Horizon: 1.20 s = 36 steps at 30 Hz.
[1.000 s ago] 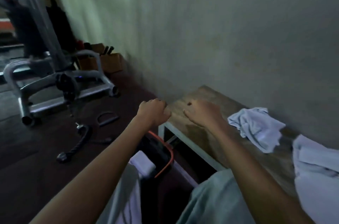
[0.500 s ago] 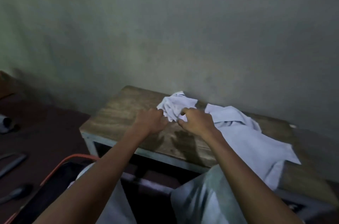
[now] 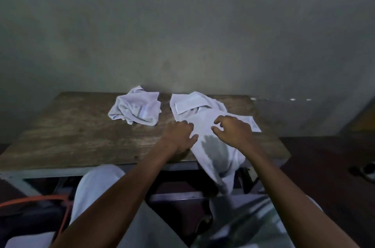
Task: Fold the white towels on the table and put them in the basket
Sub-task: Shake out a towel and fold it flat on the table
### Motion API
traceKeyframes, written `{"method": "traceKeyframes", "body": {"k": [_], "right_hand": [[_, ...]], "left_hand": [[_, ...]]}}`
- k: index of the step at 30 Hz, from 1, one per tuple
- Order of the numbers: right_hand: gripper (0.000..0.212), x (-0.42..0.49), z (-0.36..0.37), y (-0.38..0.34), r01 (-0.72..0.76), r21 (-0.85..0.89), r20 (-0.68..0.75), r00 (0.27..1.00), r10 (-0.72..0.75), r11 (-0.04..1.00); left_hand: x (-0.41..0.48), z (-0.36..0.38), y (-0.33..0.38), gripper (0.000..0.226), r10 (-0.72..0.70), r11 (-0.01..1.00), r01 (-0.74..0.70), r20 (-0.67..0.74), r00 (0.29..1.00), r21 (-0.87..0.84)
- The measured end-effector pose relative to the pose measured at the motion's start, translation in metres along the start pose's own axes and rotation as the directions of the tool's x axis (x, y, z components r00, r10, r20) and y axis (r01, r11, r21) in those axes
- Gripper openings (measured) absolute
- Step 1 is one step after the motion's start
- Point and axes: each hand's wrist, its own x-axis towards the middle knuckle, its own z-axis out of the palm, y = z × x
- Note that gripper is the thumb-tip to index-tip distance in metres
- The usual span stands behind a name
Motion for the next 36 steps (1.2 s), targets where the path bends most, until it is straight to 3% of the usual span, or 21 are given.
{"method": "traceKeyframes", "body": {"k": [5,11,16,19,22,25,29,32,36], "right_hand": [[0.032,-0.027,0.026,0.057,-0.092,0.029,0.079,0.993,0.09,0.995],[0.022,-0.04,0.061,0.103,-0.282,0.135,0.093,0.958,0.271,0.95],[0.024,-0.034,0.083,0.125,-0.334,0.216,0.089,0.943,0.322,0.918],[0.02,-0.024,0.089,0.135,-0.358,0.269,0.084,0.934,0.348,0.894],[0.027,-0.018,0.091,0.142,-0.288,0.261,0.048,0.957,0.286,0.921],[0.039,-0.01,0.087,0.141,-0.113,0.18,0.105,0.99,0.095,0.977],[0.027,0.006,0.08,0.138,0.002,0.015,0.195,0.981,-0.005,1.0],[0.02,0.016,0.067,0.136,0.051,-0.041,0.173,0.984,-0.043,0.998],[0.021,0.033,0.027,0.122,0.089,-0.051,0.098,0.992,-0.083,0.995]], "left_hand": [[0.012,0.04,0.049,0.044,0.126,0.991,-0.128,0.07,0.99,0.026],[0.028,0.084,0.081,0.041,0.257,0.966,-0.257,0.02,0.966,0.001],[0.042,0.107,0.096,0.046,0.262,0.965,-0.262,-0.045,0.964,0.006],[0.047,0.118,0.108,0.053,0.173,0.985,-0.171,-0.112,0.979,0.027],[0.051,0.125,0.118,0.047,0.058,0.998,-0.06,-0.179,0.982,-0.004],[0.054,0.129,0.124,0.041,0.011,0.999,-0.018,-0.212,0.977,-0.033],[0.054,0.125,0.124,0.033,0.01,0.99,-0.039,-0.212,0.977,-0.136],[0.058,0.109,0.11,0.024,-0.007,0.976,-0.032,-0.176,0.984,-0.217],[0.072,0.054,0.086,0.02,0.013,0.957,-0.079,-0.229,0.973,-0.279]]}}
